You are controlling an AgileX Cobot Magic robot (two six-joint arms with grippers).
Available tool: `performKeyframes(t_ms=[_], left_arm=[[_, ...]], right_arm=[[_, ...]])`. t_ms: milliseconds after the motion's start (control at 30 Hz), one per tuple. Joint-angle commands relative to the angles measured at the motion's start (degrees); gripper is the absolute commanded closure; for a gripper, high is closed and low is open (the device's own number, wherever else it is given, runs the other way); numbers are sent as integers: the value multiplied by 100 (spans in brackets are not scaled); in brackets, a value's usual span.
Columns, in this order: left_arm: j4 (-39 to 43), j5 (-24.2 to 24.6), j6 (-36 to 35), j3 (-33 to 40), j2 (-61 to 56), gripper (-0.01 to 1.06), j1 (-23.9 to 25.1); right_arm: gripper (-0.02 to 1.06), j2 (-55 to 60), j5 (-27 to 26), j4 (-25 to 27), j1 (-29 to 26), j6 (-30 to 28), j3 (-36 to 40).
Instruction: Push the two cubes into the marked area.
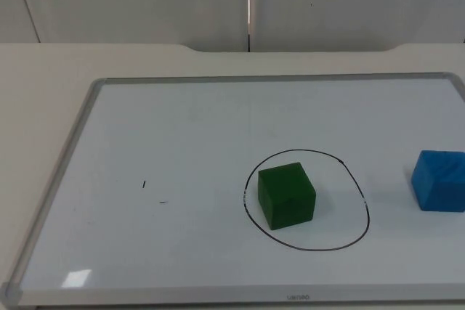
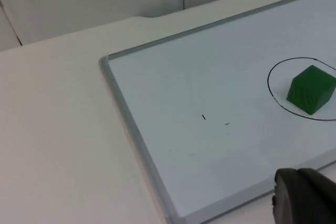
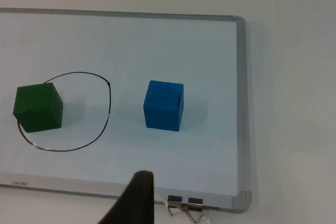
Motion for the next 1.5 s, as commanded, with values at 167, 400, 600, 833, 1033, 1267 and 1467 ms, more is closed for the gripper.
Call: performKeyframes(t_ms=[167, 400, 600, 833, 1033, 1267, 1467], left_arm=[[93, -263, 129, 362, -14, 105, 15], [70, -182, 129, 410, -14, 105, 15], [70, -182, 129, 410, -14, 105, 15], [70, -182, 129, 410, -14, 105, 15], [70, -182, 129, 410, -14, 105, 15], [70, -182, 129, 410, -14, 105, 15], [70, -170, 129, 419, -14, 105, 15]], right_arm=[[4, 33, -42, 24, 6, 254, -82], [24, 1365, -431, -438, 6, 804, -909], [55, 3142, -742, -600, 6, 1000, -2216], [85, 4646, -669, -600, 6, 979, -3056], [92, 5770, -646, -565, 6, 979, -3440], [92, 6659, -644, -579, 6, 979, -3446], [92, 7152, -775, -579, 6, 979, -3446]])
